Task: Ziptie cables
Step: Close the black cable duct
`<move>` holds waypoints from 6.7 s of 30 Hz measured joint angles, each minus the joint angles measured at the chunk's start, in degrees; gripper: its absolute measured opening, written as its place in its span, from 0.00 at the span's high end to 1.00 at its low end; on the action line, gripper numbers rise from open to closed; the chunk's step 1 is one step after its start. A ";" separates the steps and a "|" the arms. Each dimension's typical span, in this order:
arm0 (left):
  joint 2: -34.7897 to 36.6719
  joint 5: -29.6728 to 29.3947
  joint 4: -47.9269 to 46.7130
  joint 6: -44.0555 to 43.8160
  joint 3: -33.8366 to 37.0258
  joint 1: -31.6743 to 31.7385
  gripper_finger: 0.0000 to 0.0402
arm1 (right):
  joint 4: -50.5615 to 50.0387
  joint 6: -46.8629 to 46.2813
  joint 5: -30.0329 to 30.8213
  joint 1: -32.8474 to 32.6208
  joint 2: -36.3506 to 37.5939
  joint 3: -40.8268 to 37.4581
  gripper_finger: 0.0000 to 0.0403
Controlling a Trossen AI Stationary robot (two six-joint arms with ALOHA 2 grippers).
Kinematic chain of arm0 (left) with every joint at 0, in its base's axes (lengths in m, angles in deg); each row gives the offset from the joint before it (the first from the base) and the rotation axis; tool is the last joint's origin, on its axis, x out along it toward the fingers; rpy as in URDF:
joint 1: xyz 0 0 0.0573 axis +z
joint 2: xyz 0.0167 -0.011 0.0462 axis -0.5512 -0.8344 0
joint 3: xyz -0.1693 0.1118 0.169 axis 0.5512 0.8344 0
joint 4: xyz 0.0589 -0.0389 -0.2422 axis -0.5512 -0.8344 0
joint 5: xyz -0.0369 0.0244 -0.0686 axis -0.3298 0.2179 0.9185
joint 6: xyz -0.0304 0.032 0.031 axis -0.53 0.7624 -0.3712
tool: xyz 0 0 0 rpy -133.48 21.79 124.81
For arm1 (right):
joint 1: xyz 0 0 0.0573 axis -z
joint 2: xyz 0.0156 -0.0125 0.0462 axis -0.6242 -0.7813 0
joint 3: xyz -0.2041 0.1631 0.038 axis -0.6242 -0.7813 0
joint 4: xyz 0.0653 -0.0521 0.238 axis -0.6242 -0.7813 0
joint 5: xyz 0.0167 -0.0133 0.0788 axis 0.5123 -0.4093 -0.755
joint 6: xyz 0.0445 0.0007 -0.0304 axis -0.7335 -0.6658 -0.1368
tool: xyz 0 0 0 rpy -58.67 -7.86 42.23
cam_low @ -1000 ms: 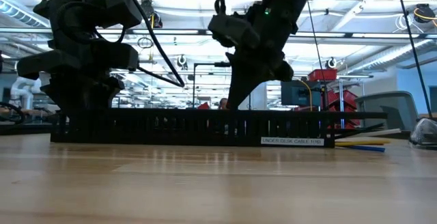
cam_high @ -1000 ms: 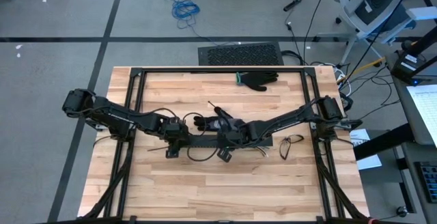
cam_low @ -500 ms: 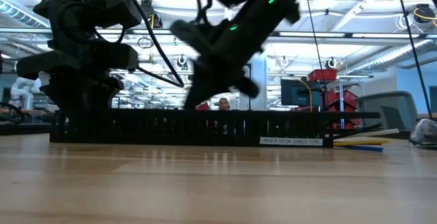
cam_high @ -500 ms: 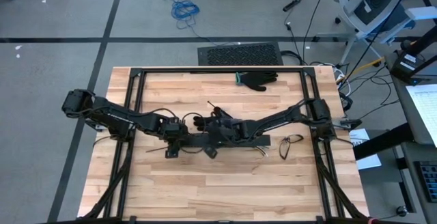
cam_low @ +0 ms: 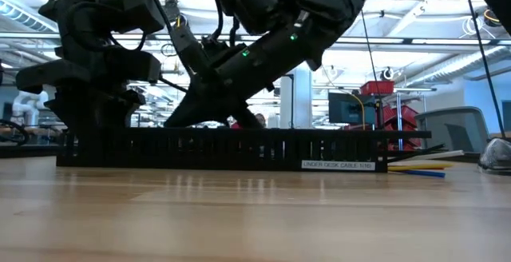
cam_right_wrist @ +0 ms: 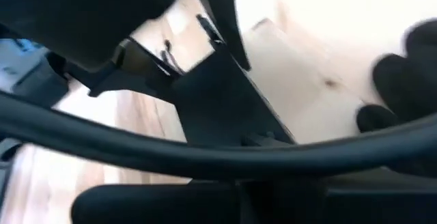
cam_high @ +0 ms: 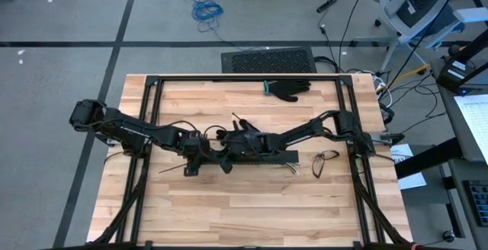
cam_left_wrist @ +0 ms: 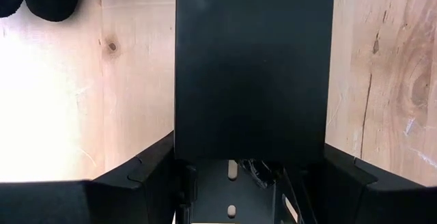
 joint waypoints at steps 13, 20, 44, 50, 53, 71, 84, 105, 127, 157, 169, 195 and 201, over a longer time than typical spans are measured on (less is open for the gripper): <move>0.00 0.10 0.48 -0.07 0.00 0.00 0.38 | -20.82 9.45 -1.38 0.47 20.79 0.06 1.00; -0.04 2.70 4.95 2.16 0.04 -0.79 0.38 | -51.54 4.80 4.24 -2.73 27.99 0.08 1.00; -9.92 -0.10 17.53 -12.46 -0.83 -5.64 0.38 | -44.10 -0.94 2.93 -8.67 18.34 -1.47 1.00; -10.93 -0.48 17.42 -12.20 -2.42 -5.64 0.38 | -44.31 1.66 4.07 -7.10 17.77 -1.45 1.00; -10.99 -0.89 17.26 -12.13 -2.78 -5.66 0.38 | -44.55 2.82 4.00 -5.93 16.24 -1.45 1.00; -11.04 -1.51 16.23 -12.33 -2.67 -5.66 0.38 | -27.13 2.70 1.38 -5.50 6.95 -0.95 1.00; -8.58 0.19 15.90 -12.47 -2.56 -5.62 0.38 | -14.29 2.13 0.27 -4.02 6.84 -1.58 1.00; -6.64 8.80 -5.85 -14.60 -13.16 -5.48 0.08 | -15.68 6.40 1.34 -4.25 8.75 -1.54 1.00; -6.58 0.44 6.00 -18.98 -4.50 -6.97 0.08 | -16.31 6.40 1.36 -4.49 8.90 -1.45 1.00; -6.58 -3.45 5.95 -13.90 -4.50 -6.97 0.29 | -16.25 4.41 1.06 -4.51 8.92 -1.43 1.00; -6.59 -3.54 5.89 -13.90 -4.50 -7.02 0.39 | -15.46 4.71 1.05 -4.49 8.92 -1.38 1.00; -6.62 -3.85 6.19 -13.64 -4.50 -7.02 0.40 | -37.15 0.47 9.75 -6.57 12.52 -1.09 1.00; -6.62 -3.85 6.06 -13.62 -4.50 -7.02 0.40 | -30.34 1.49 8.69 -6.10 7.76 -0.90 1.00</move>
